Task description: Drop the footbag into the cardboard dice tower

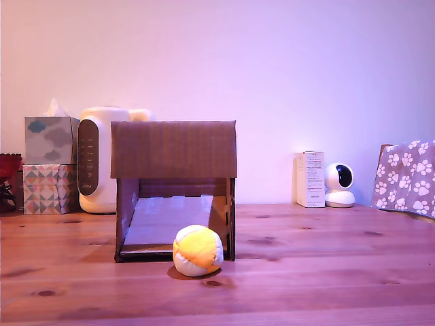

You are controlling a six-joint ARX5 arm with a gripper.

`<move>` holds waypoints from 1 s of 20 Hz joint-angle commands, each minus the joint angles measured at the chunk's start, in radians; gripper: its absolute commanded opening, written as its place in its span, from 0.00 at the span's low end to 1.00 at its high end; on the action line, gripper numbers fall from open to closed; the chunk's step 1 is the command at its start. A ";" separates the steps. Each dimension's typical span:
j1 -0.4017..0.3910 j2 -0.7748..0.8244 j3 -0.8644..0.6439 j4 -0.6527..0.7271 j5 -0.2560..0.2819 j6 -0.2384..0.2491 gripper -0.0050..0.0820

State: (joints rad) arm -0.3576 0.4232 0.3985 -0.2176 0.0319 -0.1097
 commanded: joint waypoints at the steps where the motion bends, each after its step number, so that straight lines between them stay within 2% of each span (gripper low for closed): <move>1: 0.000 0.002 -0.015 0.017 0.012 -0.007 0.04; 5: -0.001 0.002 -0.015 0.017 0.013 -0.008 0.04; 6: -0.001 0.002 -0.015 0.021 0.017 -0.023 0.04; 8: -0.004 0.005 -0.015 0.057 0.087 -0.032 0.04; 11: -0.032 0.050 -0.015 0.148 0.196 -0.073 0.04; 13: -0.073 0.106 -0.015 0.199 0.241 -0.109 0.04; 14: -0.100 0.136 -0.015 0.221 0.257 -0.112 0.04; 20: -0.330 0.342 -0.014 0.332 0.247 -0.111 0.04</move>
State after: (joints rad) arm -0.6827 0.7547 0.3981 0.1001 0.2844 -0.2150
